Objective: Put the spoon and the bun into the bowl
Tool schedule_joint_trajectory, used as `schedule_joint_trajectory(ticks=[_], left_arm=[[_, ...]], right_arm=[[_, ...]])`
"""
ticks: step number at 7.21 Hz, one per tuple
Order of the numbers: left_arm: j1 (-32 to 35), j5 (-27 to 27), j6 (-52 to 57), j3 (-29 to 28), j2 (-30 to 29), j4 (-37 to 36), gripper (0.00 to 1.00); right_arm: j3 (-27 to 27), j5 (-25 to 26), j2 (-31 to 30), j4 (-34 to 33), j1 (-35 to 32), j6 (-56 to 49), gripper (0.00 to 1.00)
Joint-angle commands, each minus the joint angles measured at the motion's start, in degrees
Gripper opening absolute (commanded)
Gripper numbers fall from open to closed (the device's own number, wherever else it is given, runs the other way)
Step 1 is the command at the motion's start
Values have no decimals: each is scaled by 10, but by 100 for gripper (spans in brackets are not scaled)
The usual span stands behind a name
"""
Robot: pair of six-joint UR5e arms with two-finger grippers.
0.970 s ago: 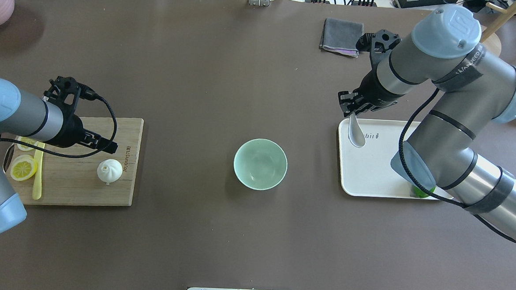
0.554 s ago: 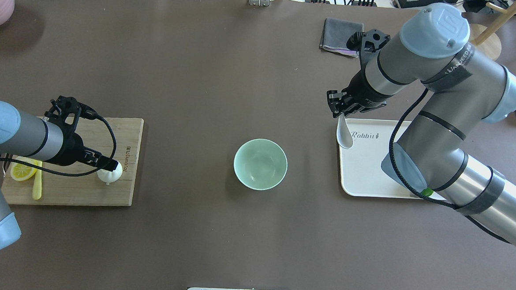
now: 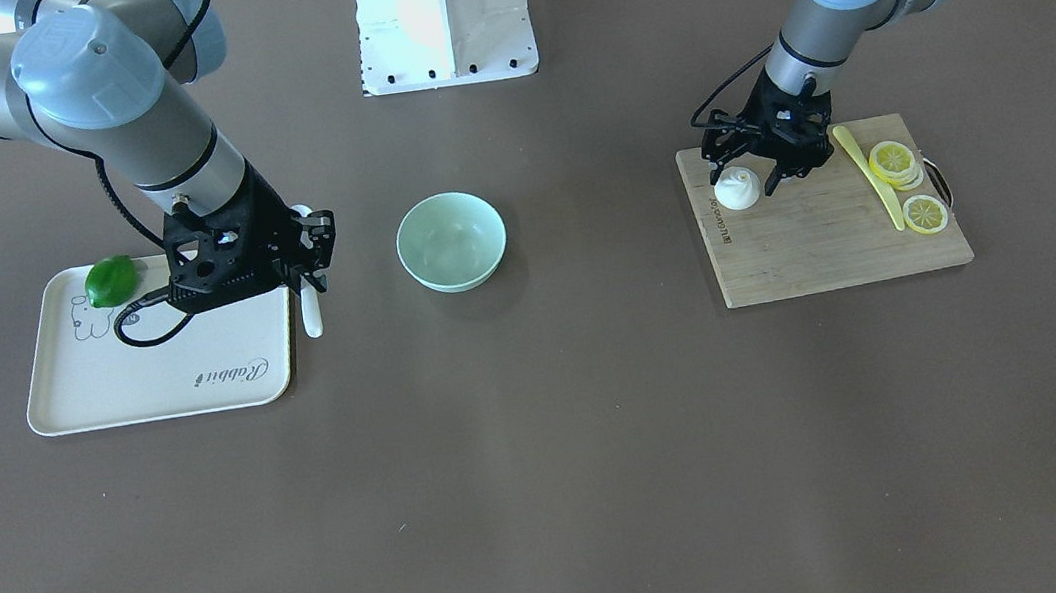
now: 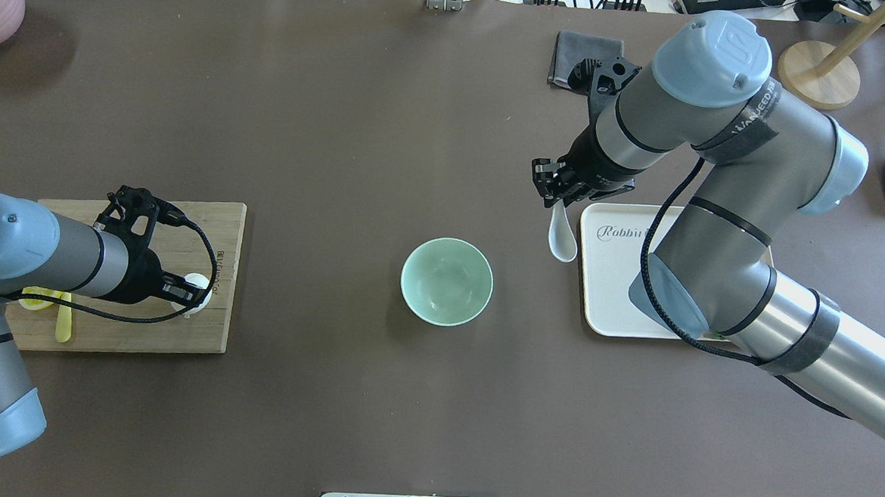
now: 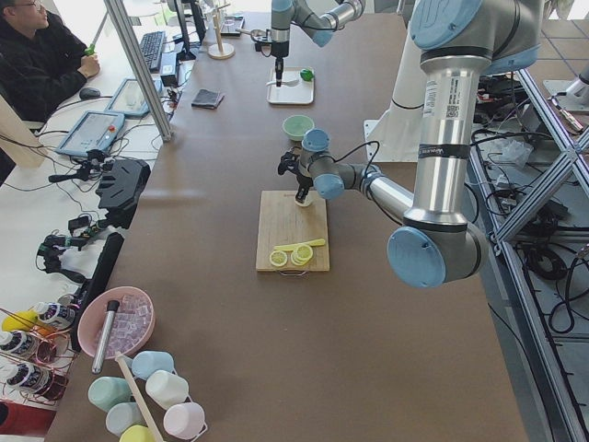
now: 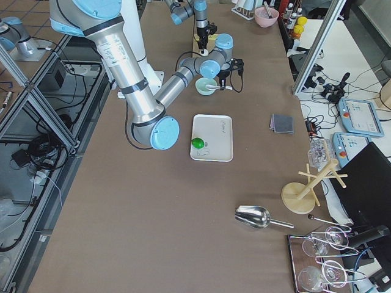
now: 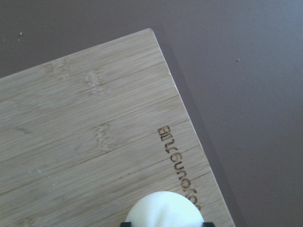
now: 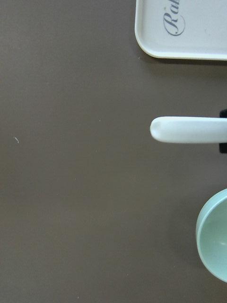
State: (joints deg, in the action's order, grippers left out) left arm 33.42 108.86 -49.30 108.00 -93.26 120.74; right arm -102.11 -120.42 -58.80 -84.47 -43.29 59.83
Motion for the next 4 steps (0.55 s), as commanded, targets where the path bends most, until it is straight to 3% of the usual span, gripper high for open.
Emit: schedule_joint_trajectory(ticks=[1,3,4], left_arm=[[5,7,-4,43,-2,-9,0],[33,66,-5,38,-60,-24,0],[40,67,-6,40,-130,-93,0]], right_arm=[[3,0,8,0,1,2,0],[14,7,33,2,21,35,0],[32,22,51,3,33,37,0]])
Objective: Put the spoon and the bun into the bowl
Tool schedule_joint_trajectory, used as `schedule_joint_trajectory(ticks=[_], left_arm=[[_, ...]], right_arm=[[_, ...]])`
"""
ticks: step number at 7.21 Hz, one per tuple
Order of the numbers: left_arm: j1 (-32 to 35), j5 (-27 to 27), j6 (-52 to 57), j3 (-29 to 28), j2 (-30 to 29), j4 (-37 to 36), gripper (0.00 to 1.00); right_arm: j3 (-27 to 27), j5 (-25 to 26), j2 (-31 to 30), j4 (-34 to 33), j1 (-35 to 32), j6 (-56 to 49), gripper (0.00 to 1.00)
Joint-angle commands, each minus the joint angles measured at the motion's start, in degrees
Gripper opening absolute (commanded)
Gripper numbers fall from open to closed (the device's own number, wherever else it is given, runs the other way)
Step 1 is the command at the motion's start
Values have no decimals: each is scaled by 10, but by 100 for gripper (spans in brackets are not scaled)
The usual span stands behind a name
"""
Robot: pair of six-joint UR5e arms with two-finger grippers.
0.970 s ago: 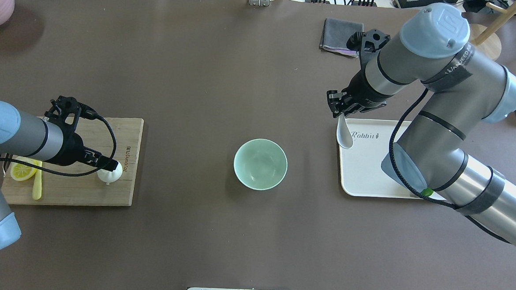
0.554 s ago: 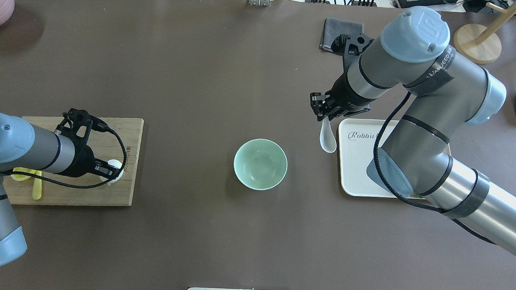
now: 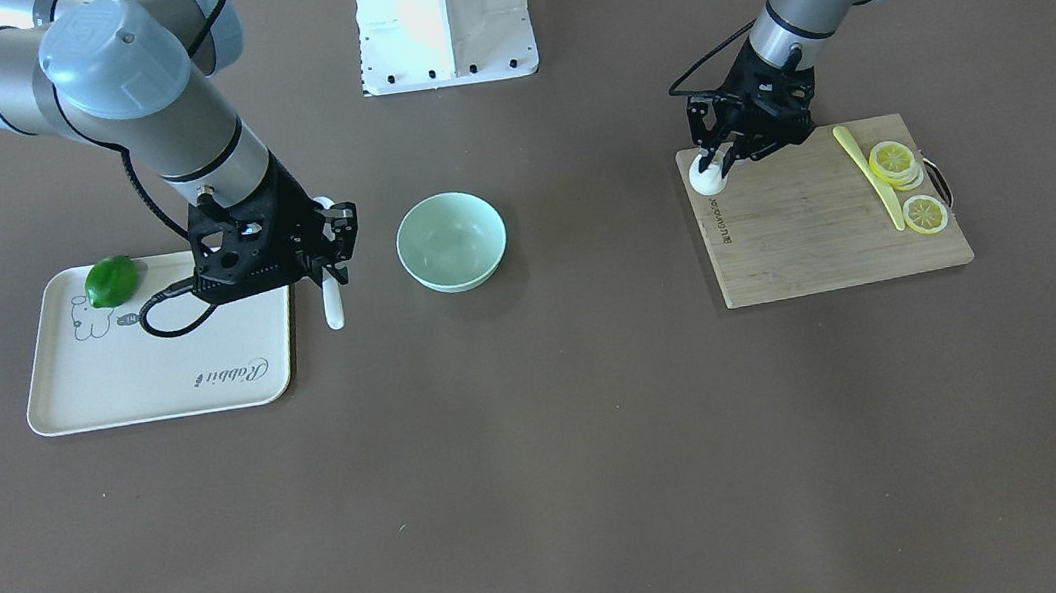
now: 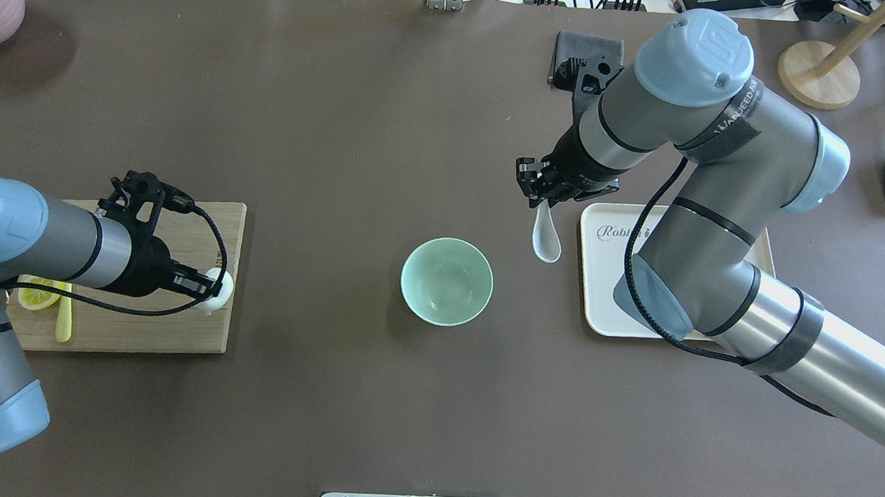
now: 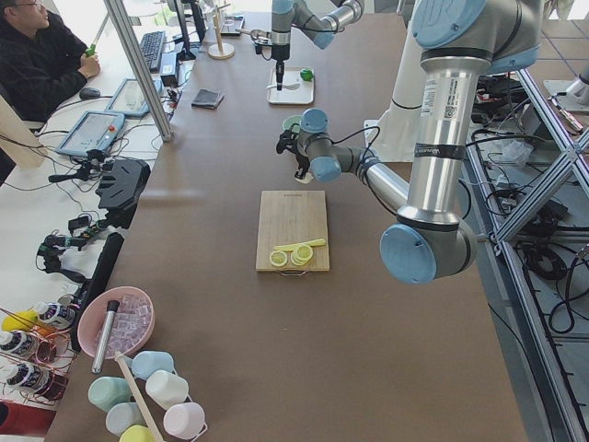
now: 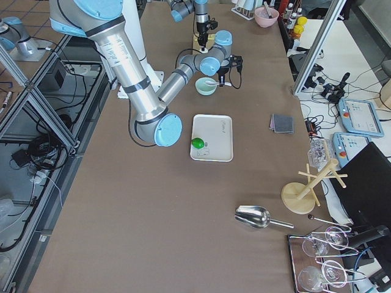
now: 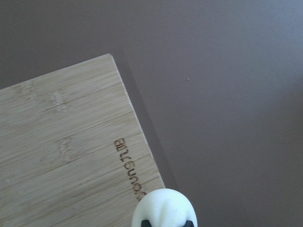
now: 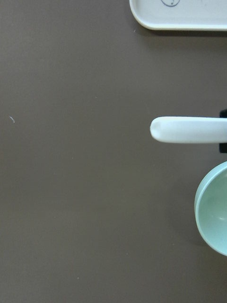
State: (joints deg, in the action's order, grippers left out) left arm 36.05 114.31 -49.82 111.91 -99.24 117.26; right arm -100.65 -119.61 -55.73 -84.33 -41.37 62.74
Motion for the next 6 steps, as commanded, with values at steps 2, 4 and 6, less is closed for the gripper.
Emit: schedule_joint_trajectory(ticks=[2,4,6], left_arm=[[23,12,-3,1,-143,-147,0],[45,15,-5,0,-158,-156,0],[50,25,-5,1,-178,-186,0]], right_arm=[[44,43,40,8,57,43,0],[54,94,50,17,115,73,0],[125,128,85,88,131,114,0]])
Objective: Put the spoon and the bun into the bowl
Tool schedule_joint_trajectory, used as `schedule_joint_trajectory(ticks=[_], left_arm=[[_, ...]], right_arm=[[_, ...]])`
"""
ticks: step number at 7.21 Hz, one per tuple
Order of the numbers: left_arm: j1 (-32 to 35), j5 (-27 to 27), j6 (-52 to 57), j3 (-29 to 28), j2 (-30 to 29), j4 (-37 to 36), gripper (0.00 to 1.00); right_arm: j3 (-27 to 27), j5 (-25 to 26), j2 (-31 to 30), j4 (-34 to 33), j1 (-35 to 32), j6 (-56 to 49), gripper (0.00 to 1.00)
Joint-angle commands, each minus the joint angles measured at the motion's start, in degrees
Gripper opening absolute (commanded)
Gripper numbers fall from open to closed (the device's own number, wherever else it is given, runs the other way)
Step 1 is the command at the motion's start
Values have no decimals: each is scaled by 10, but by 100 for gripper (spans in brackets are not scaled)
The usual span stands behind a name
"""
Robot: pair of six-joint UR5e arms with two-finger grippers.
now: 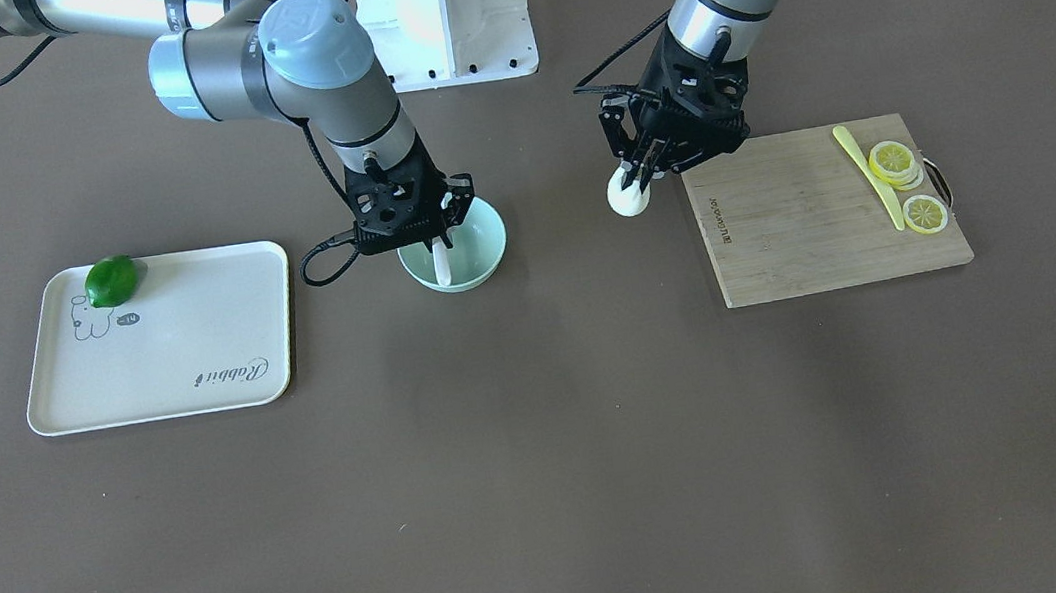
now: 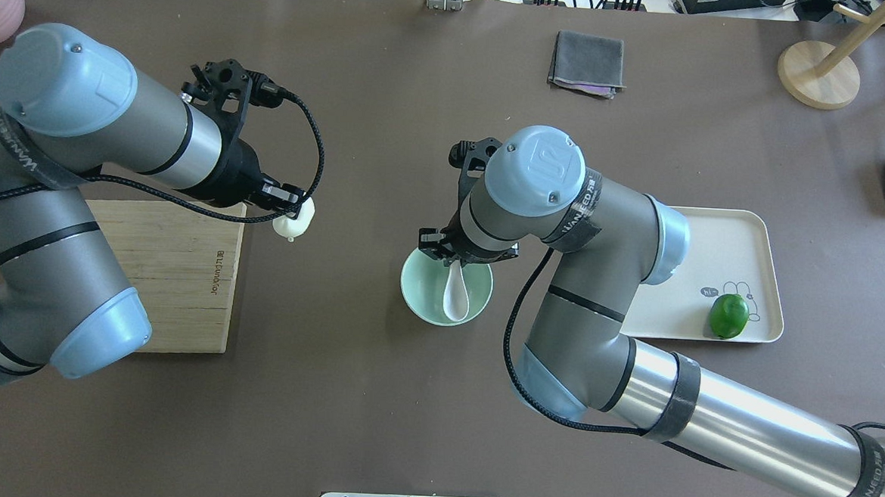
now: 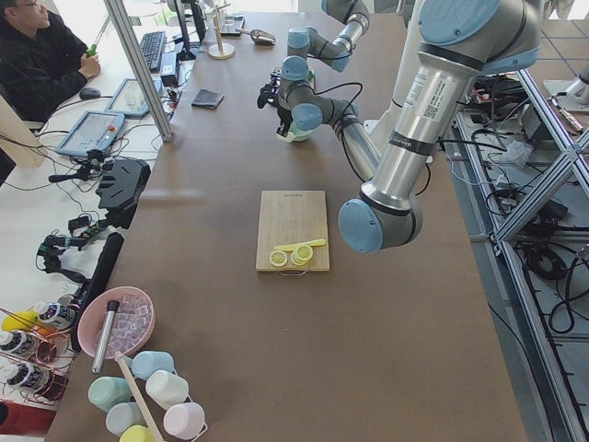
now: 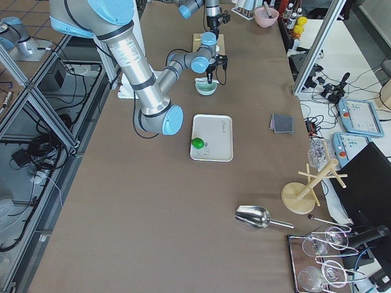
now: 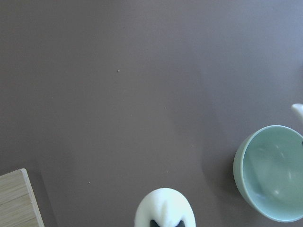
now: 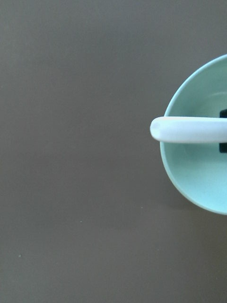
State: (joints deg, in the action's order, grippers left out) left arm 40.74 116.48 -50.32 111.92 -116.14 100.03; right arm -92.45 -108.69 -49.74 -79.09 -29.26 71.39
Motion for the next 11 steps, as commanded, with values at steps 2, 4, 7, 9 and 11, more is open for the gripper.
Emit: schedule_joint_trajectory(ticks=[2,4,7,9,11], left_arm=[[3,3,-1,-4,-10,-14,0],[1,2,-21,-6,-14,-14,0],[-7,2,-76,-31,-57,-15,0],[-63,-18,-136,-50,-102,-14,0],[-115,-81,-146,-96,-145,-9,0]], right_arm=[[61,23,35,36,6,22,0],[65,19,33,37,-1,20,80],[6,-62,12,9,-59,19,100],[-79,-97,-100,1,-113,-52,100],[-106,-117,-165,0,-160,-145,100]])
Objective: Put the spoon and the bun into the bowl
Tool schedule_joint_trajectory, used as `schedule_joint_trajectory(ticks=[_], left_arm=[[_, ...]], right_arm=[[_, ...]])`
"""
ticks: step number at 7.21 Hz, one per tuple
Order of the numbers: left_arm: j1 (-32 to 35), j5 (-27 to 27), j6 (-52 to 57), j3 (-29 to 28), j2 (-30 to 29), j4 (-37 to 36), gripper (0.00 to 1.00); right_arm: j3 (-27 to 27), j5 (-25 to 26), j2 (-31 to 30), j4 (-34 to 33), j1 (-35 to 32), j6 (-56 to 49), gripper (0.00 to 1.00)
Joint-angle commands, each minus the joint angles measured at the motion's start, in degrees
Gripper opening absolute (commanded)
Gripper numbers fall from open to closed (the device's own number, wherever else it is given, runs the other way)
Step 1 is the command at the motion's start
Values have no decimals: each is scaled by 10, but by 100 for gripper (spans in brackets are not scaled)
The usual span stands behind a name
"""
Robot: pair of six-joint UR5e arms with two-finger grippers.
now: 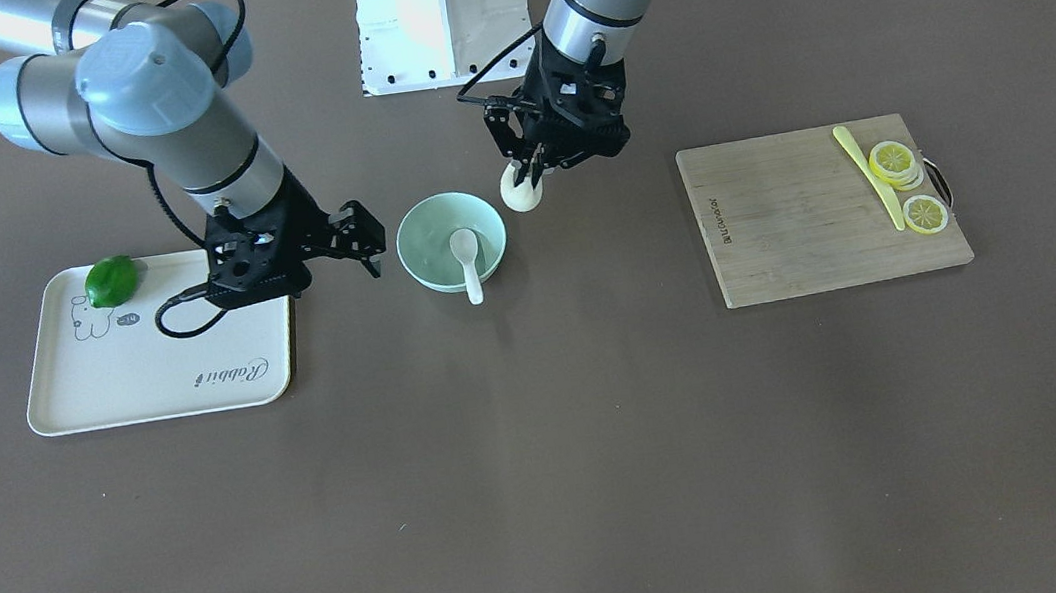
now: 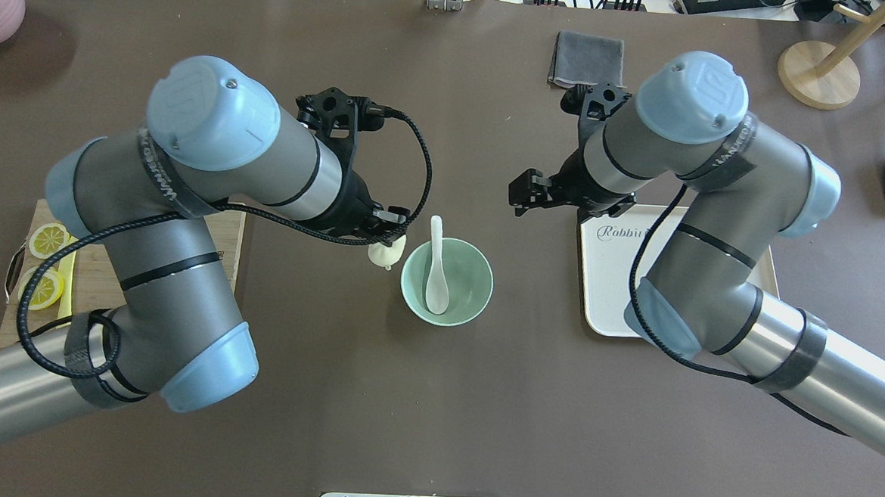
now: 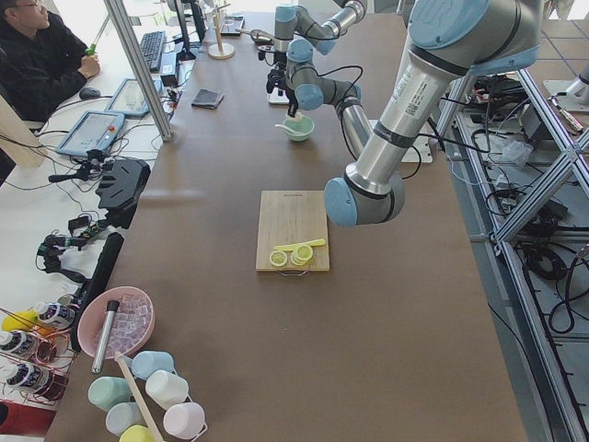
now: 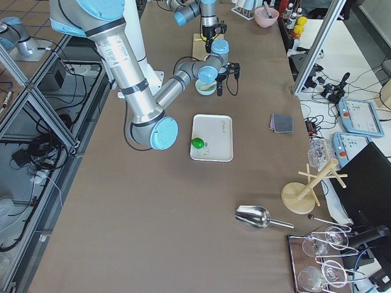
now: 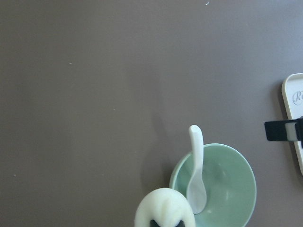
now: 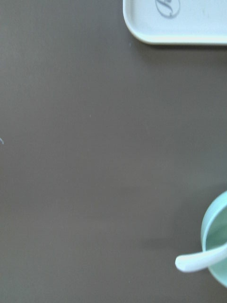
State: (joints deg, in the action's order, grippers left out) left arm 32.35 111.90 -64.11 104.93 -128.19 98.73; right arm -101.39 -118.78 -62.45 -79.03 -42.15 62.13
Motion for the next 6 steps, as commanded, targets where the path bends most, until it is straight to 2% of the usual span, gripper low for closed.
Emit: schedule_joint_trajectory(ticks=[1,2,3,4,5,6], left_arm=[[-38,-57,-8,-55,-26,20,0],[-39,-62,-8,-94,-29,68,0],[-39,-63,-8,-124,-43,87,0],[-39,-63,-8,-130,-53,87,5],[-39,-63,-15,-131,-57,88,15],[-39,-69,-25,-138,-63,89,97]], right_arm=[[-15,-28,-41,-1,-47,-87,100],[-27,-30,-45,-6,-66,-104,100],[-48,-31,-77,-5,-73,-136,100],[-50,-30,-92,-6,-83,-180,100],[-43,-29,-92,-8,-94,-183,100],[-39,-37,-92,-5,-114,-189,100]])
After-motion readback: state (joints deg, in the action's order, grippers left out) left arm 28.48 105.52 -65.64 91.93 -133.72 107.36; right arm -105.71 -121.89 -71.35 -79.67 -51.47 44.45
